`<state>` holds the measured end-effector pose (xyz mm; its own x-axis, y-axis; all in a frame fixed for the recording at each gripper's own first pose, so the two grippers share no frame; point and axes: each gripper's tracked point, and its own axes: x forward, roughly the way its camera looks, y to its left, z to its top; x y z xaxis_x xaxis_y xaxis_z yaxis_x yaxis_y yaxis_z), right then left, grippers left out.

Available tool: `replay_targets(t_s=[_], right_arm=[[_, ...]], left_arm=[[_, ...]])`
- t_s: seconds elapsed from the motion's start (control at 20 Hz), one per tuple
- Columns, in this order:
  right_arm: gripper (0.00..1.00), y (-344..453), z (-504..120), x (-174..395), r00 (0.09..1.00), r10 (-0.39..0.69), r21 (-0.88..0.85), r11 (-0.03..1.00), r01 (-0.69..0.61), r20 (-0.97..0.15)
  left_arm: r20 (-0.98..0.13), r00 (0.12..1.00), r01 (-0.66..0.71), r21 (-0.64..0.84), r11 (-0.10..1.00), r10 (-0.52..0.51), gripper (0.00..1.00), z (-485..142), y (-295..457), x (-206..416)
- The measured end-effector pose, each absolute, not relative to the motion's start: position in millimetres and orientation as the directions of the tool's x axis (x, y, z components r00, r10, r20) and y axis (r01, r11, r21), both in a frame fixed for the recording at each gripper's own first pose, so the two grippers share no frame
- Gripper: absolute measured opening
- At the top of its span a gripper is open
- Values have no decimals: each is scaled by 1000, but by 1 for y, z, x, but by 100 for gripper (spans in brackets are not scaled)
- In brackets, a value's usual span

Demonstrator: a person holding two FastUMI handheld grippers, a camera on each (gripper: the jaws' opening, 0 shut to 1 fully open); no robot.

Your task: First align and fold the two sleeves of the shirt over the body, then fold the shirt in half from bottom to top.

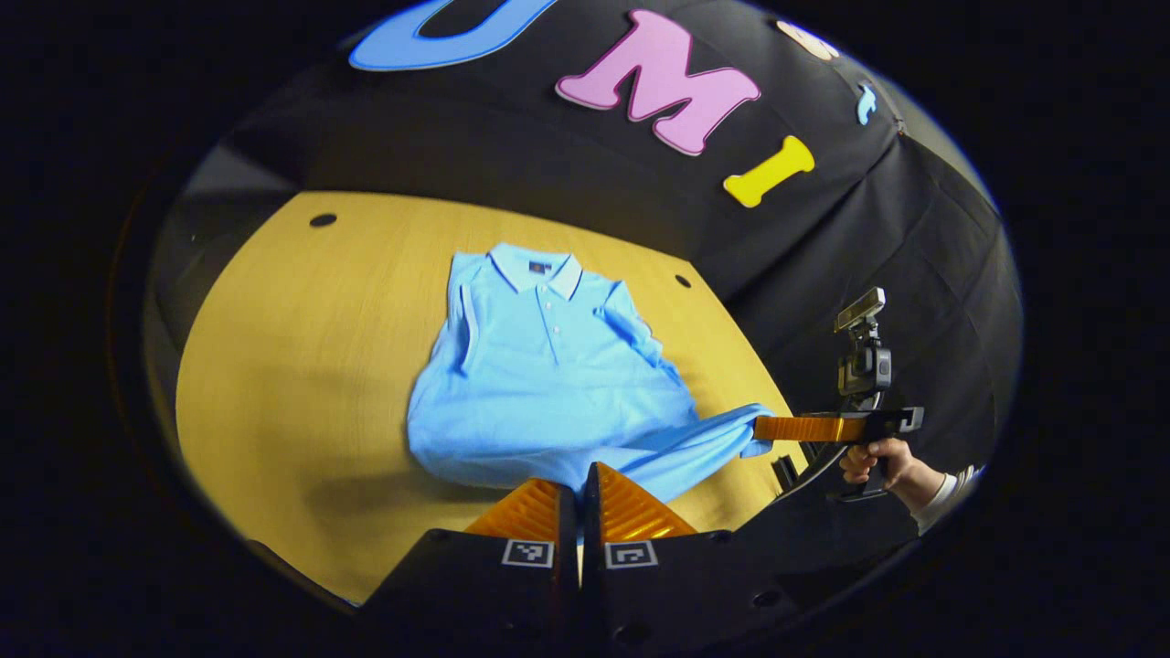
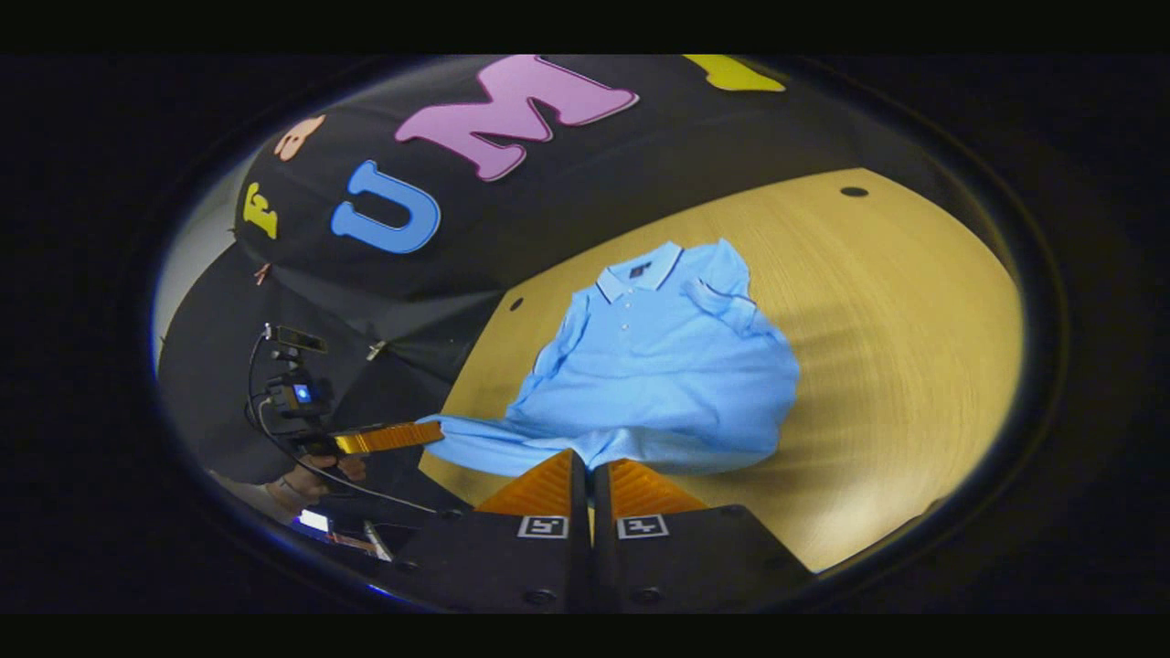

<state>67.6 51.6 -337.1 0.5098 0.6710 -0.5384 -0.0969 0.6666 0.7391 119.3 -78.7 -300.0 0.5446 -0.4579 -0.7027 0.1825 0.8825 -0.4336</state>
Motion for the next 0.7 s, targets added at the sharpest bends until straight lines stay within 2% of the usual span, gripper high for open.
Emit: replay_targets(t_s=[0.1, 0.2, 0.3, 0.4, 0.45, 0.7], right_arm=[[5, 41, -312, 124, 583, 634, 690, 705, -166, -507], [4, 32, -297, 187, 645, 597, 659, 728, -188, -477], [5, 28, -318, 241, 670, 552, 611, 770, -183, -496], [0, 30, -363, 294, 655, 503, 575, 808, -126, -563], [4, 36, -381, 312, 643, 493, 564, 818, -114, -586], [4, 53, -458, 350, 583, 453, 474, 871, -128, -675]], left_arm=[[-644, 622, 195, -423, 885, -445, 6, -270, -75, 176], [-622, 664, 195, -391, 899, -415, 6, -261, -66, 221], [-638, 700, 130, -329, 935, -322, 6, -268, -50, 279], [-631, 718, 99, -326, 940, -294, 6, -288, -56, 332], [-653, 709, 81, -300, 951, -267, 6, -309, -54, 352], [-768, 614, -20, -242, 970, -179, 6, -414, -37, 398]])
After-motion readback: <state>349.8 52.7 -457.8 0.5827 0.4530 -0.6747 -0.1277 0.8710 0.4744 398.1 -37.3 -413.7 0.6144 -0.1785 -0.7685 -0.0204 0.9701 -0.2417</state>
